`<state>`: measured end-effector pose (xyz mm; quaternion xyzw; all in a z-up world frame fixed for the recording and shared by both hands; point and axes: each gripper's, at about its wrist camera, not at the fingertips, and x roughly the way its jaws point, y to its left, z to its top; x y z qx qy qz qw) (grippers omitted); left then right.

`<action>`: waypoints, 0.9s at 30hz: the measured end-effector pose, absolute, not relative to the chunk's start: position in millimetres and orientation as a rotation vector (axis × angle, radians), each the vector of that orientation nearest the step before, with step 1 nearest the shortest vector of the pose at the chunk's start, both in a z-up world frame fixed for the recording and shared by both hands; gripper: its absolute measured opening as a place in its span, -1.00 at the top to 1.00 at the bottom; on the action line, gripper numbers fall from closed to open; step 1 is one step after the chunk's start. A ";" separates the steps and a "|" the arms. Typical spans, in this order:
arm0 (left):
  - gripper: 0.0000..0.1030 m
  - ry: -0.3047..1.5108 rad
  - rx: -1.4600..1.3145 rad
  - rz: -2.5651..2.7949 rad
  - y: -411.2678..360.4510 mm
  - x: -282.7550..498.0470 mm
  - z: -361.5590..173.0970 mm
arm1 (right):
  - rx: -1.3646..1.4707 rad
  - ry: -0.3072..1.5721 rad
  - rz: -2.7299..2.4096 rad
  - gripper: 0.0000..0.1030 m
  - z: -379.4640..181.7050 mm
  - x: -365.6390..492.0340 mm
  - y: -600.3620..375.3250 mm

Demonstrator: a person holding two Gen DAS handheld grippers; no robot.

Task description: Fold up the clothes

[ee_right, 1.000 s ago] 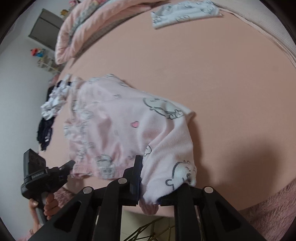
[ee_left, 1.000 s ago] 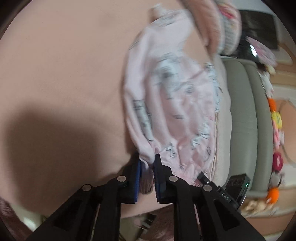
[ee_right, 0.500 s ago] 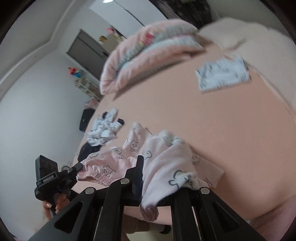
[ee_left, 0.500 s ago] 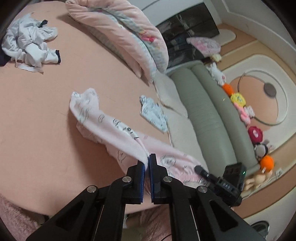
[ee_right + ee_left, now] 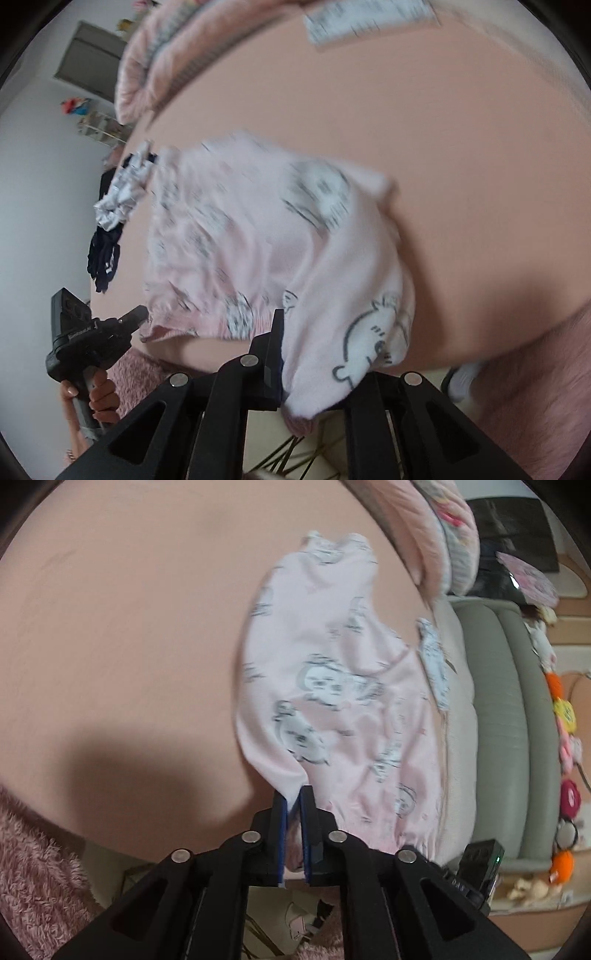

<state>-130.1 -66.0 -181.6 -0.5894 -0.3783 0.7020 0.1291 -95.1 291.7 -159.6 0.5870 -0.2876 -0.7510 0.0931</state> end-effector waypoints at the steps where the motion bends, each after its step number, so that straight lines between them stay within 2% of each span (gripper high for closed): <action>1: 0.62 -1.121 -1.709 2.024 -66.4 -127.7 -185.3 | 1.756 -0.864 -2.219 0.76 -164.7 -94.3 291.5; 2: 0.45 -1.143 -1.704 2.006 -66.8 -125.3 -188.9 | 1.764 -0.879 -2.211 0.74 -170.5 -93.4 292.3; 3: 0.04 -1.184 -1.687 1.968 -65.4 -123.4 -193.7 | 1.765 -0.897 -2.203 0.68 -175.0 -92.9 293.4; 4: -0.20 -1.239 -1.644 1.935 -64.4 -120.8 -197.7 | 1.753 -0.929 -2.191 0.62 -177.8 -93.3 294.8; 8: -0.23 -1.203 -1.607 2.019 -54.5 -116.3 -200.5 | 1.656 -1.039 -2.153 0.61 -183.0 -98.1 297.4; 9: -0.20 -1.166 -1.611 2.033 -50.6 -117.6 -198.7 | 1.648 -1.036 -2.158 0.69 -182.7 -99.2 296.8; 10: -0.04 -1.128 -1.614 2.046 -46.7 -118.9 -197.0 | 1.646 -1.025 -2.167 0.76 -182.2 -100.2 296.0; 11: 0.33 -1.091 -1.618 2.058 -42.9 -120.2 -195.3 | 1.643 -1.010 -2.180 0.84 -179.8 -100.2 294.6; 12: 0.94 -1.063 -1.641 2.044 -41.1 -121.6 -193.2 | 1.640 -0.993 -2.194 0.87 -176.9 -99.8 293.1; 16: 0.96 -1.010 -1.481 2.097 -45.6 -116.6 -146.6 | 1.545 -0.929 -2.256 0.90 -142.3 -96.6 289.9; 21: 0.96 -0.927 -1.201 2.134 -56.1 -97.8 -61.6 | 1.307 -0.759 -2.333 0.90 -56.0 -79.3 283.9; 27: 0.96 -0.911 -0.955 2.130 -64.9 -79.2 15.2 | 1.134 -0.826 -2.299 0.90 2.6 -53.0 293.1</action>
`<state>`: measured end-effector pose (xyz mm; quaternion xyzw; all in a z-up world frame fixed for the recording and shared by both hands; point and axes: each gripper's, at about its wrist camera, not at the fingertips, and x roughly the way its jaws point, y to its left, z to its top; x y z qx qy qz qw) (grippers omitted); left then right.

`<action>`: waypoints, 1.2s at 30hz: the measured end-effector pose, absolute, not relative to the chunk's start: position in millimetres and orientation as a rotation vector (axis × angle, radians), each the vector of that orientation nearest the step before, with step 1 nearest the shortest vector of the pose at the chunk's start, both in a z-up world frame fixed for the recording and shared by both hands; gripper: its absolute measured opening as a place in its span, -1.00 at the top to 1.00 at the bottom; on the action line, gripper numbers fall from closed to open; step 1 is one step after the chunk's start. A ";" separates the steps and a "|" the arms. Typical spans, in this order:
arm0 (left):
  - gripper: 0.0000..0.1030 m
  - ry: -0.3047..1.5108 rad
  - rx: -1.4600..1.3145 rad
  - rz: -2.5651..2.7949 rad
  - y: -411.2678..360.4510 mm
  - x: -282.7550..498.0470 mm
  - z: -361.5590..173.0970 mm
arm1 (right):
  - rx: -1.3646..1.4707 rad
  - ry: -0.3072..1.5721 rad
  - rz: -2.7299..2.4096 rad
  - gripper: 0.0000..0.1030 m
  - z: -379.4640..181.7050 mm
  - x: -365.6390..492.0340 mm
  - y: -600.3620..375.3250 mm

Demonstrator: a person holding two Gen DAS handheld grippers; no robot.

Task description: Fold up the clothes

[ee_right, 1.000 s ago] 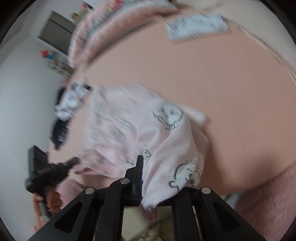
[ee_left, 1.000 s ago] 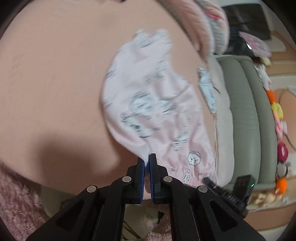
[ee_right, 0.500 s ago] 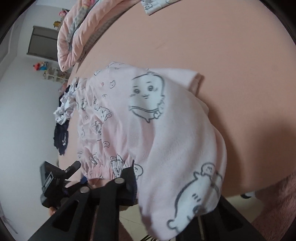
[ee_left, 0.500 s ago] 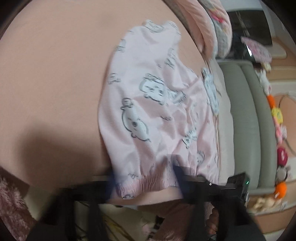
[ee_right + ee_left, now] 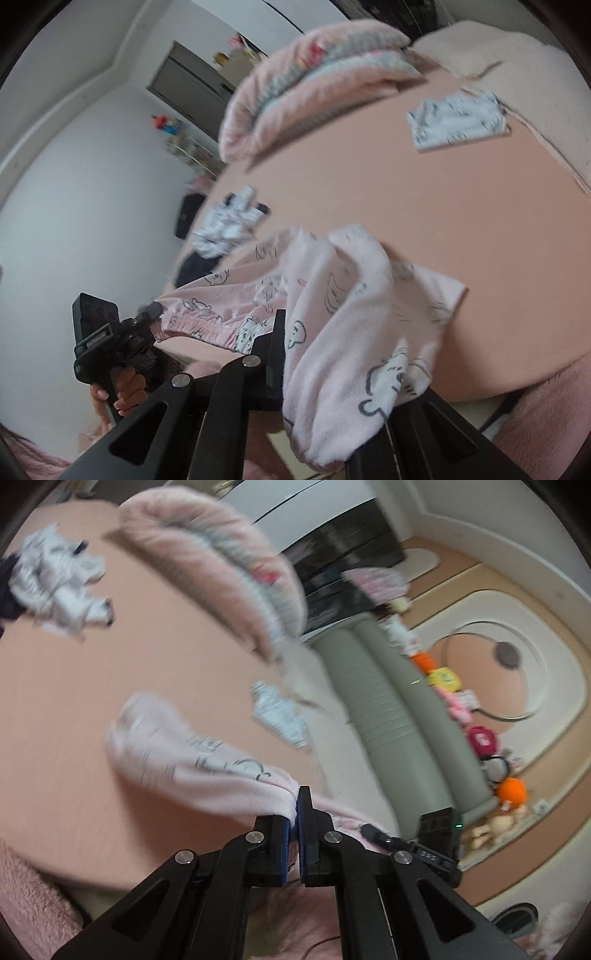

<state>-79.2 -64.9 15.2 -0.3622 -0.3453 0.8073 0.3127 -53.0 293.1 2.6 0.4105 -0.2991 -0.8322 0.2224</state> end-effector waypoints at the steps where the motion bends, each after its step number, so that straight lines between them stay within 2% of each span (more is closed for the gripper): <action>1: 0.96 -0.918 -0.922 2.118 -65.6 -77.3 25.1 | 1.091 -0.868 -2.272 0.90 13.2 -48.7 296.0; 4: 0.95 -0.912 -0.884 2.142 -68.3 -76.8 43.5 | 0.985 -0.912 -2.248 0.90 41.0 -42.8 297.3; 6: 0.95 -0.908 -0.962 2.159 -69.0 -89.8 32.9 | 1.016 -0.876 -2.294 0.90 46.6 -50.5 294.7; 9: 0.95 -0.913 -1.177 2.141 -73.3 -118.5 -9.2 | 1.197 -0.790 -2.351 0.90 13.9 -77.8 290.3; 12: 0.96 -0.885 -1.333 2.142 -66.1 -177.6 -46.2 | 1.392 -0.791 -2.313 0.90 -30.0 -129.4 287.2; 14: 0.96 -0.894 -1.227 2.157 -69.2 -212.7 -13.9 | 1.359 -0.757 -2.330 0.90 -14.9 -165.4 284.3; 16: 0.95 -0.817 -1.060 2.240 -72.0 -230.9 55.3 | 1.270 -0.731 -2.363 0.90 25.2 -193.8 281.4; 20: 0.95 -0.617 -0.744 2.386 -76.3 -223.1 191.3 | 0.904 -0.593 -2.466 0.90 166.6 -212.8 271.2; 22: 0.95 -0.557 -0.661 2.408 -79.6 -204.5 226.4 | 0.769 -0.525 -2.508 0.90 210.3 -202.9 265.8; 24: 0.95 -0.532 -0.631 2.408 -83.3 -186.3 230.3 | 0.668 -0.484 -2.519 0.90 234.0 -183.9 262.2; 26: 0.95 -0.525 -0.678 2.401 -81.6 -172.1 209.5 | 0.629 -0.490 -2.508 0.90 232.4 -164.4 261.2; 29: 0.95 -0.546 -0.881 2.363 -75.5 -167.5 149.6 | 0.752 -0.561 -2.478 0.90 177.3 -141.9 260.8; 33: 0.95 -0.612 -1.343 2.218 -56.5 -176.8 -4.7 | 1.187 -0.684 -2.401 0.89 16.4 -133.7 265.1; 36: 0.95 -0.576 -1.667 2.155 -43.7 -180.4 -109.5 | 1.524 -0.750 -2.300 0.89 -109.1 -132.1 266.1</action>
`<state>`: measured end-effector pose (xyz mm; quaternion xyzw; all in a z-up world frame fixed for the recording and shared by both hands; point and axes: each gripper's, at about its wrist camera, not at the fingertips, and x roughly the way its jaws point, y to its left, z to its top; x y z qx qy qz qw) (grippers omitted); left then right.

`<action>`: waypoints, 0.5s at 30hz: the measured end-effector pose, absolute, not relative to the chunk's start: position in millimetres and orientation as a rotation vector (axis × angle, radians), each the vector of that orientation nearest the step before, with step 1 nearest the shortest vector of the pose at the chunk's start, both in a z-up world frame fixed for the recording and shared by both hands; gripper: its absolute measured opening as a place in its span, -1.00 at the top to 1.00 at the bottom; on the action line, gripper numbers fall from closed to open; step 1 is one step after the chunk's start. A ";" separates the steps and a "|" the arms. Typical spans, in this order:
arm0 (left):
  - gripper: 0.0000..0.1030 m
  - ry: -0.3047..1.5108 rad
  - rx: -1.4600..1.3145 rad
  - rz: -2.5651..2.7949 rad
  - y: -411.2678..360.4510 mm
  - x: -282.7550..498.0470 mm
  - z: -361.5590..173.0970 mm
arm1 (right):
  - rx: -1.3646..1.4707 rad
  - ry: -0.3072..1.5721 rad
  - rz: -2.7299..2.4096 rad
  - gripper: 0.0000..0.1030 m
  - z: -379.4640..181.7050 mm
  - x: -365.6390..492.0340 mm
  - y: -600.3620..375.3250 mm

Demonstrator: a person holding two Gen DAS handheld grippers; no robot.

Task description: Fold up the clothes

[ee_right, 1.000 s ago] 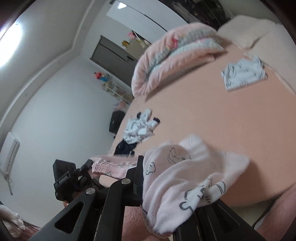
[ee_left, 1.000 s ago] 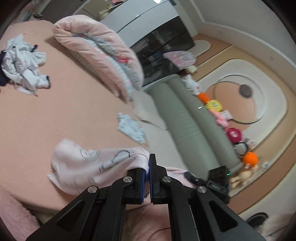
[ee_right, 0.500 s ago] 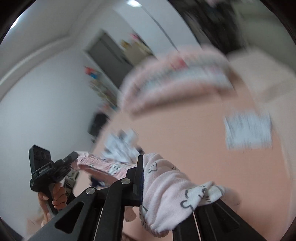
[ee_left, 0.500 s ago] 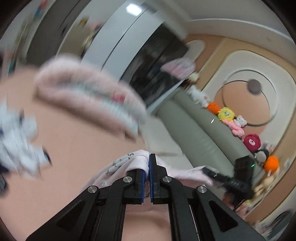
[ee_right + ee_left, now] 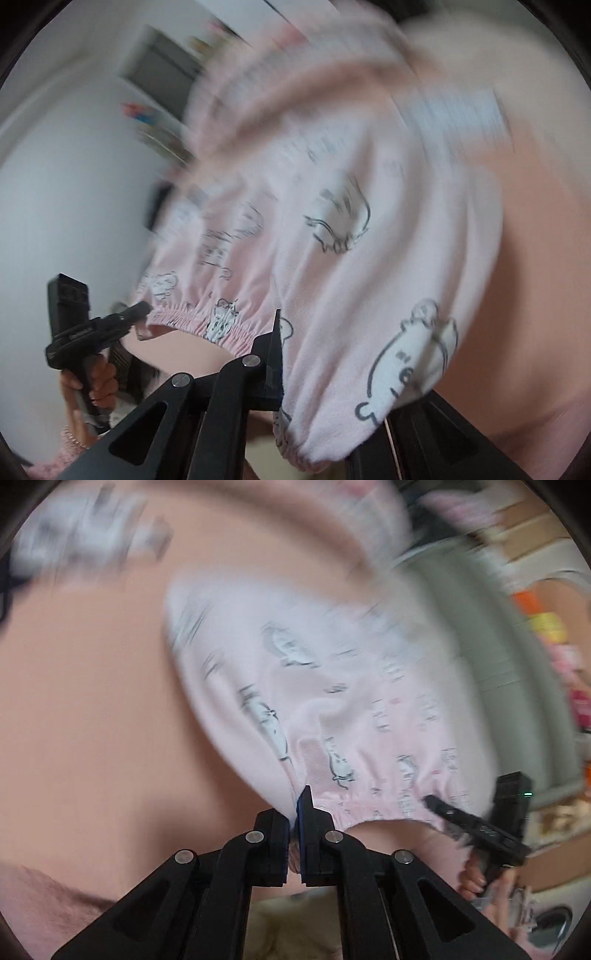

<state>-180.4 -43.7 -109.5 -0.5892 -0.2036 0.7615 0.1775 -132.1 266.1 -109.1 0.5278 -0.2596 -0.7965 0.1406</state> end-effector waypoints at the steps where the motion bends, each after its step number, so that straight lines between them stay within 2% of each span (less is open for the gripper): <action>1: 0.95 -0.566 -1.749 2.145 -41.8 -179.2 -134.6 | 1.603 -0.749 -2.269 0.89 -140.7 -130.6 264.3; 3: 0.94 -0.600 -1.776 2.148 -41.8 -173.2 -150.1 | 1.698 -0.760 -2.215 0.89 -180.9 -124.4 261.2; 5: 0.93 -0.646 -1.740 2.167 -43.8 -166.7 -147.4 | 1.665 -0.774 -2.229 0.89 -182.1 -118.6 262.1; 9: 0.83 -0.668 -1.686 2.187 -50.7 -156.8 -129.0 | 1.634 -0.735 -2.300 0.69 -167.8 -112.1 265.7; 11: 0.76 -0.671 -1.682 2.197 -58.2 -149.8 -130.1 | 1.606 -0.753 -2.347 0.68 -157.5 -99.0 273.2; 15: 0.51 -0.823 -1.699 2.076 -72.9 -137.5 -156.9 | 1.629 -0.789 -2.401 0.62 -153.0 -82.6 277.6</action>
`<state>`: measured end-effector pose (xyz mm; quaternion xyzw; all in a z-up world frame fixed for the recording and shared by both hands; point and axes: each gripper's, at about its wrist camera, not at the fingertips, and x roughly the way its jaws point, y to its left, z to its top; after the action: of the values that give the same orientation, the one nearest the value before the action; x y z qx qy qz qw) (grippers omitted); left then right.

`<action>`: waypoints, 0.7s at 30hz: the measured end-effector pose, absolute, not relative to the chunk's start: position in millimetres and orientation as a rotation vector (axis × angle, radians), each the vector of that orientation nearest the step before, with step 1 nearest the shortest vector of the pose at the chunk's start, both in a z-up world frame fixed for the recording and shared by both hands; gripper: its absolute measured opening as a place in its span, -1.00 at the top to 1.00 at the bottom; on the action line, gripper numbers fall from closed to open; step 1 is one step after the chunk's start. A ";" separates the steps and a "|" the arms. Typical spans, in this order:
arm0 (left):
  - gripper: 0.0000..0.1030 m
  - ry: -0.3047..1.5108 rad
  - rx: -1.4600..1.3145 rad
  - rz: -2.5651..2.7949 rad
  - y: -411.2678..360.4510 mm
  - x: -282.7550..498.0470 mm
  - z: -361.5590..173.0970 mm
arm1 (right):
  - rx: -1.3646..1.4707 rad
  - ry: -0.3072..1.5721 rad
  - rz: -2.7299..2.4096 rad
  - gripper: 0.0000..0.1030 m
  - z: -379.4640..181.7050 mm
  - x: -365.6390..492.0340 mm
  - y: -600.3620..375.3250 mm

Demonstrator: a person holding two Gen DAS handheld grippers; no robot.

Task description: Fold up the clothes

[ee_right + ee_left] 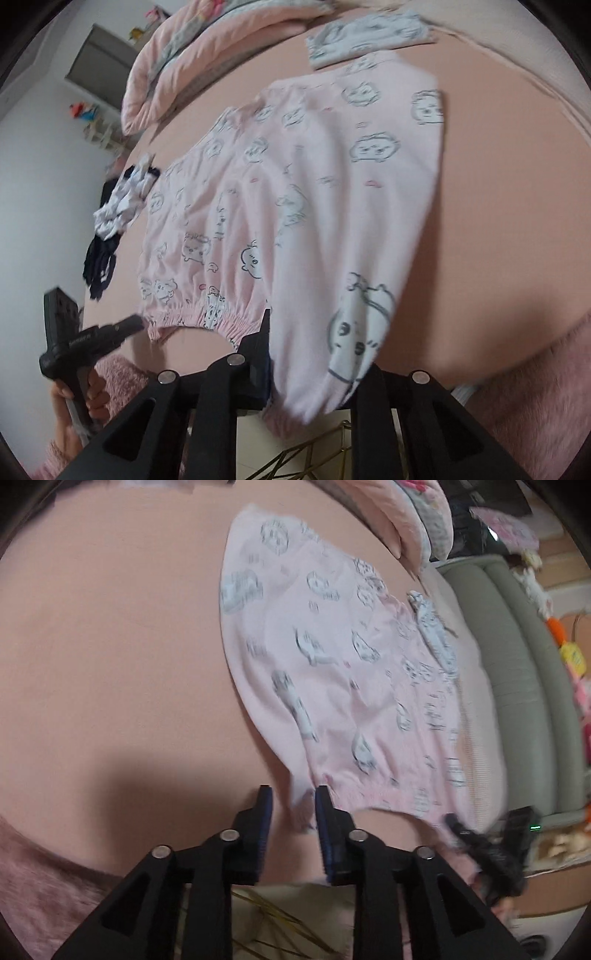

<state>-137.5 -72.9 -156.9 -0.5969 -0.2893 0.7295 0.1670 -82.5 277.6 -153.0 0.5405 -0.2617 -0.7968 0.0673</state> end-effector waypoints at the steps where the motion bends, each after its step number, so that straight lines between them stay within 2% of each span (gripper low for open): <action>1: 0.48 -0.838 -1.715 2.061 -79.6 -133.7 -171.9 | 1.662 -0.753 -2.402 0.55 -156.4 -82.3 274.4; 4: 0.48 -0.801 -1.699 2.108 -73.0 -128.2 -178.5 | 1.737 -0.663 -2.394 0.54 -166.6 -82.6 265.2; 6: 0.48 -0.835 -1.662 2.098 -68.0 -128.6 -180.9 | 1.737 -0.696 -2.371 0.54 -171.9 -81.6 266.0; 9: 0.48 -0.855 -1.642 2.090 -61.5 -128.8 -182.6 | 1.714 -0.848 -2.372 0.54 -172.1 -78.5 282.0; 11: 0.50 -0.781 -1.660 2.115 -55.3 -128.2 -185.7 | 1.692 -0.896 -2.409 0.54 -167.4 -74.1 293.7; 12: 0.81 -0.761 -1.667 2.126 -49.7 -131.4 -187.7 | 1.679 -0.899 -2.432 0.54 -163.8 -70.6 299.8; 13: 0.87 -0.747 -1.678 2.120 -48.7 -130.5 -186.5 | 1.670 -0.890 -2.432 0.60 -162.7 -70.9 301.9; 15: 0.87 -0.726 -1.675 2.131 -49.3 -127.4 -180.8 | 1.676 -0.810 -2.410 0.91 -163.1 -77.6 295.1; 21: 0.87 -0.706 -1.652 2.183 -71.9 -106.5 -152.9 | 1.608 -0.704 -2.428 0.91 -150.8 -80.8 277.6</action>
<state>-106.5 -71.9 -152.9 -0.5772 -0.2467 0.7626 0.1564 -80.8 277.6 -150.8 0.5353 -0.2343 -0.8083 0.0724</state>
